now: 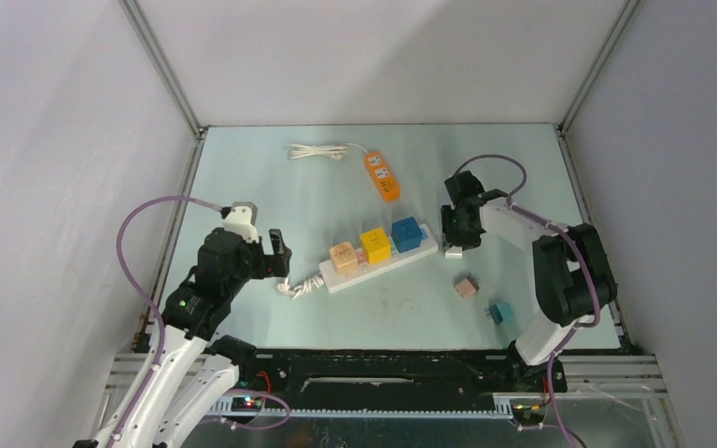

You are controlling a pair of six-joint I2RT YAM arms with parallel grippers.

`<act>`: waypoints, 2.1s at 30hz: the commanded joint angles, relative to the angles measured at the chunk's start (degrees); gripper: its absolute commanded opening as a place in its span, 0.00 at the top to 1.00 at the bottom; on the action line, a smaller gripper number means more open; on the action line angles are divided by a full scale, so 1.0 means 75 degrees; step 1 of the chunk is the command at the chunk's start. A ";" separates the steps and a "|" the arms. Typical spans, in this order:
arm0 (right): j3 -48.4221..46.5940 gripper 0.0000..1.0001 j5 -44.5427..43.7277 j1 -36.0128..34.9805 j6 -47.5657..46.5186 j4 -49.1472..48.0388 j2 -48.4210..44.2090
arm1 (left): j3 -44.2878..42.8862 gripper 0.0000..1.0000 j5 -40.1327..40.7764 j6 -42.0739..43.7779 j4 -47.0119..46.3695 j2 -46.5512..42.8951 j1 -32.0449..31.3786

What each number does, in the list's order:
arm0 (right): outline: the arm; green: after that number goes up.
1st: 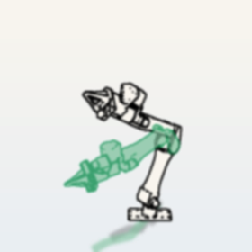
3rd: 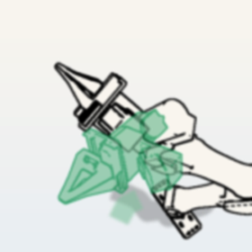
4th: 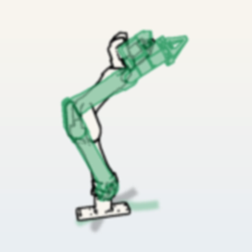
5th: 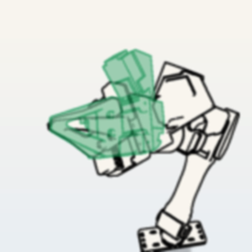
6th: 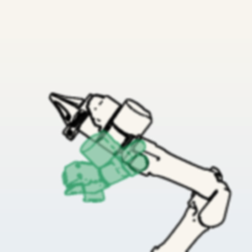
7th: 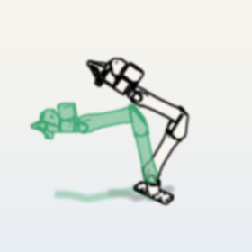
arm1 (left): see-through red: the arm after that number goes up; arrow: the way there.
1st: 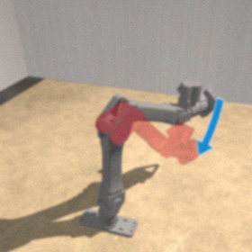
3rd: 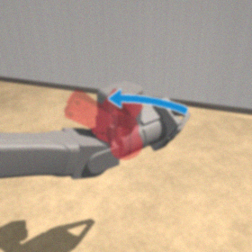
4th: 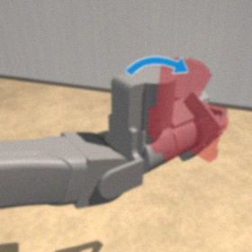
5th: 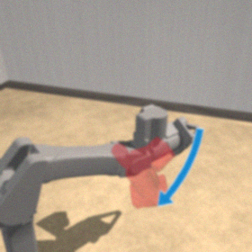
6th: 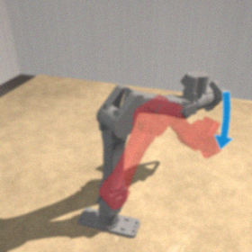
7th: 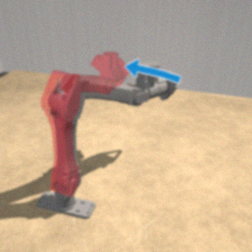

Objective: Insert the plug

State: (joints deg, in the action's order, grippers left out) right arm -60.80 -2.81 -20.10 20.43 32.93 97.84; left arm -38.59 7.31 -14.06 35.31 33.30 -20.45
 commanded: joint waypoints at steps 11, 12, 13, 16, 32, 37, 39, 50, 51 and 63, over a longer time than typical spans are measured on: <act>-0.0212 0.92 -0.0039 -0.0803 -0.0825 0.0608 -0.2589 | -0.0161 0.00 -0.0374 -0.0203 -0.0270 0.0386 0.0043; -0.0240 0.94 0.0343 -0.0930 -0.1034 0.0630 -0.2728 | -0.0200 0.00 -0.0615 -0.0283 -0.0330 0.0488 0.0043; -0.0253 0.96 0.0582 -0.1078 -0.1151 0.0635 -0.2793 | -0.0218 0.00 -0.0846 -0.0394 -0.0418 0.0597 0.0043; -0.0258 0.97 0.0684 -0.1723 -0.1497 0.0660 -0.3009 | -0.0166 0.00 -0.2003 -0.0915 -0.0906 0.0896 0.0041; -0.0246 0.99 0.2236 -0.4496 -0.2610 -0.0168 -0.3404 | 0.0263 0.04 -0.6817 -0.3757 -0.3863 0.2674 -0.0295; -0.0250 0.99 0.2214 -0.5000 -0.2701 -0.0354 -0.3405 | 0.0231 0.07 -0.7063 -0.3993 -0.4240 0.3412 -0.1174; -0.0248 1.00 0.2167 -0.5091 -0.2700 -0.0386 -0.3442 | 0.0300 0.11 -0.7131 -0.4135 -0.4504 0.3700 -0.1441; -0.0244 1.00 0.1763 -0.5177 -0.2691 -0.0604 -0.3681 | 0.0657 0.35 -0.7223 -0.5137 -0.6191 0.4607 -0.2382; -0.0247 1.00 0.1707 -0.5178 -0.2697 -0.0599 -0.3690 | 0.0701 0.40 -0.7245 -0.5219 -0.6348 0.4645 -0.2406; -0.0248 0.63 0.1057 -0.5062 -0.2395 -0.0628 -0.3747 | 0.0297 1.00 -0.7057 -0.4320 -0.5799 0.4651 -0.2508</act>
State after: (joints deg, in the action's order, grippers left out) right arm -60.82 8.21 -58.89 0.71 31.66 71.85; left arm -34.20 -45.17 -53.32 -10.92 69.54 -38.41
